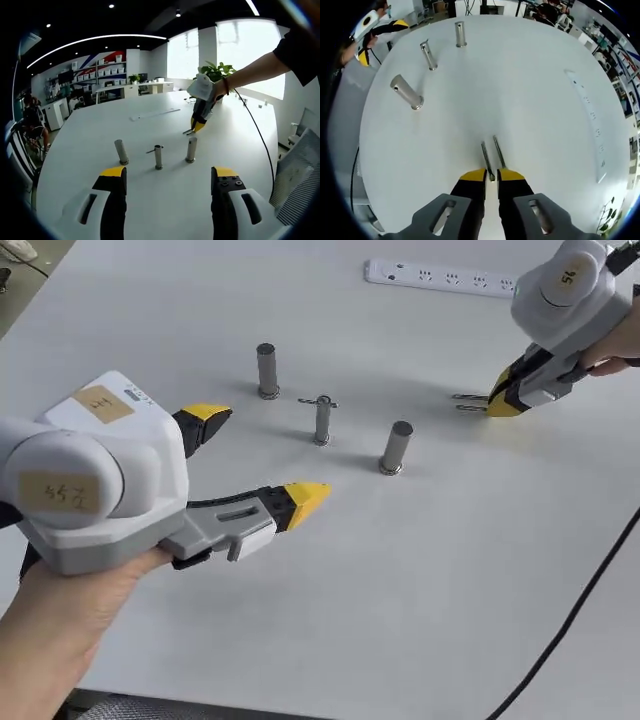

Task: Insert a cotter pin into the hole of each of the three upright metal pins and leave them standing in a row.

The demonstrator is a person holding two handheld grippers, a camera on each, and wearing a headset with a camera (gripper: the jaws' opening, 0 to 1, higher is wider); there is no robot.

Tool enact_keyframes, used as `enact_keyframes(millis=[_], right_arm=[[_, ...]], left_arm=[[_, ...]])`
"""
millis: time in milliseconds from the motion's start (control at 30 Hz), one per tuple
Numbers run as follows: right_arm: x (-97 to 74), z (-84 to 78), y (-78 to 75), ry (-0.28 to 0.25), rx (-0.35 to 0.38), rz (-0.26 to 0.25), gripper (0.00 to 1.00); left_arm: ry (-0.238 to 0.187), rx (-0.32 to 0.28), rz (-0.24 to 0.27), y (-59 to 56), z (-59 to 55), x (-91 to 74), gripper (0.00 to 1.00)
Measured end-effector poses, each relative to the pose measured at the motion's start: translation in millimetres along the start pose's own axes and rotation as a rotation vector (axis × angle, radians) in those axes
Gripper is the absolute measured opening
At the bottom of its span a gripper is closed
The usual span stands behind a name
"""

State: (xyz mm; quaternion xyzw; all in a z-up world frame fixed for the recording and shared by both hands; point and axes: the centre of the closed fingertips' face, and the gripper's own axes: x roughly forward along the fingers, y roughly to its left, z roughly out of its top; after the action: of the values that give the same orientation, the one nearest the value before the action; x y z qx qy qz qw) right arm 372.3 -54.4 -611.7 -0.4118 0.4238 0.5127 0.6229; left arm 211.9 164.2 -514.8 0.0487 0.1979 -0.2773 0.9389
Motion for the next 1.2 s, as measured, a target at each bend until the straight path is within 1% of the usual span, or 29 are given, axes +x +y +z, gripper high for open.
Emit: enact_keyframes(millis=[200,267,367,500,700,800,900,1033,1200], right_arm=[[-0.2,1.6,2.9,0.007,-0.002,0.027,0.01],[0.4,0.4,-1.1,0.01,-0.003,0.03,0.0],[0.2,0.6,-0.2,0.011,0.002,0.036,0.0],[0.1,0.2,1.9,0.02,-0.028,0.036,0.0],[1.5,-1.4,-0.9,0.034,-0.053,0.033,0.0],[2.6,-1.8,-1.9,0.045,-0.075,0.026,0.0],[2.5,1.1,0.9,0.05,-0.095,0.008,0.0],[1.7,0.7,-3.4,0.055,-0.114,-0.024,0.0],[-2.7,0.6,2.3,0.046,-0.13,-0.031,0.0]], left_arm=[[-0.001,0.0,-0.004,-0.7,0.3,0.4,0.67],[0.0,-0.001,-0.006,-1.2,0.0,0.8,0.67],[0.005,-0.008,-0.008,-1.5,-1.5,1.9,0.67],[0.005,-0.008,-0.008,-1.4,-1.2,2.3,0.67],[0.007,-0.005,-0.013,-2.8,-1.6,2.4,0.67],[0.01,-0.005,-0.014,-3.2,-2.0,2.0,0.67],[0.016,-0.006,-0.017,-3.6,-2.9,1.8,0.67],[0.019,0.0,-0.021,-5.5,-2.4,1.1,0.66],[0.029,0.005,-0.027,-8.7,-3.1,-0.3,0.65]])
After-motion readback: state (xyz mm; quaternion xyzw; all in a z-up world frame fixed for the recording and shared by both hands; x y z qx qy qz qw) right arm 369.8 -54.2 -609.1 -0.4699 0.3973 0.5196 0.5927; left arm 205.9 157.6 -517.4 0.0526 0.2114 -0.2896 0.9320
